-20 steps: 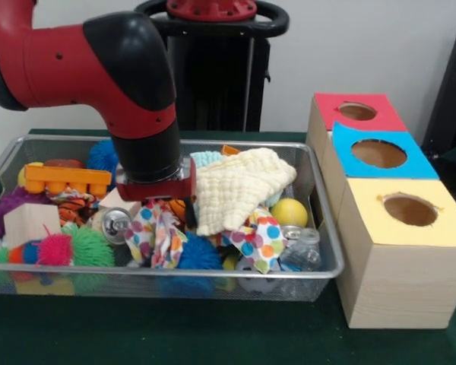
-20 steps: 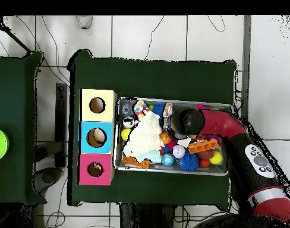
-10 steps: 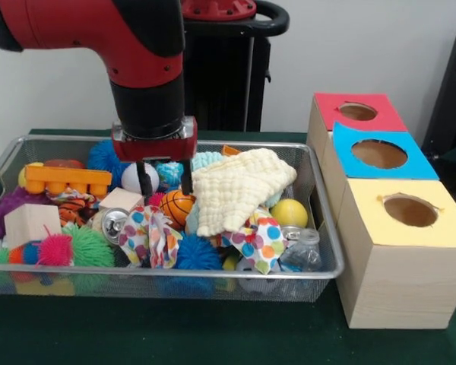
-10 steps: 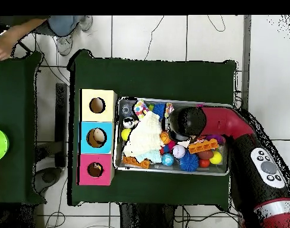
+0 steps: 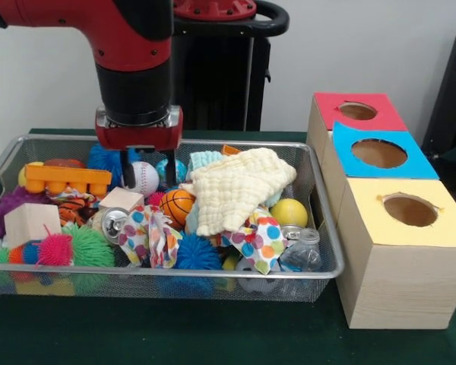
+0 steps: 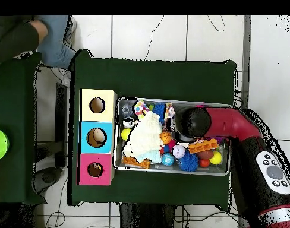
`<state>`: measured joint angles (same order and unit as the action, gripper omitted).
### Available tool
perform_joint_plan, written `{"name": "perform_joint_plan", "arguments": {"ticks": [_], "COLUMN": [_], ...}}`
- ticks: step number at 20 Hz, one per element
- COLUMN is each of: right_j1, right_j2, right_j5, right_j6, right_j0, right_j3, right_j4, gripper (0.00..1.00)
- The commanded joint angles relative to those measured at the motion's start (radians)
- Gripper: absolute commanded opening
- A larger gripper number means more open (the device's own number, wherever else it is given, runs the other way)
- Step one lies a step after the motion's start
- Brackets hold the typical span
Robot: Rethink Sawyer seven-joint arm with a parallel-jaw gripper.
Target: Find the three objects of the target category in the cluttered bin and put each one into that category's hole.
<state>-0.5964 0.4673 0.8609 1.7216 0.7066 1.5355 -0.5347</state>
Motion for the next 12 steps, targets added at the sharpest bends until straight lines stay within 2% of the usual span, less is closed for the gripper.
{"name": "perform_joint_plan", "arguments": {"ticks": [1, 12], "right_j1": [0.084, 0.146], "right_j2": [-0.065, -0.091], "right_j5": [-0.032, -0.066], "right_j6": [-0.031, -0.017], "right_j0": [-0.002, -0.007], "right_j3": [-0.036, -0.102], "right_j4": [-0.086, -0.129], "gripper": [1.0, 1.0]}}
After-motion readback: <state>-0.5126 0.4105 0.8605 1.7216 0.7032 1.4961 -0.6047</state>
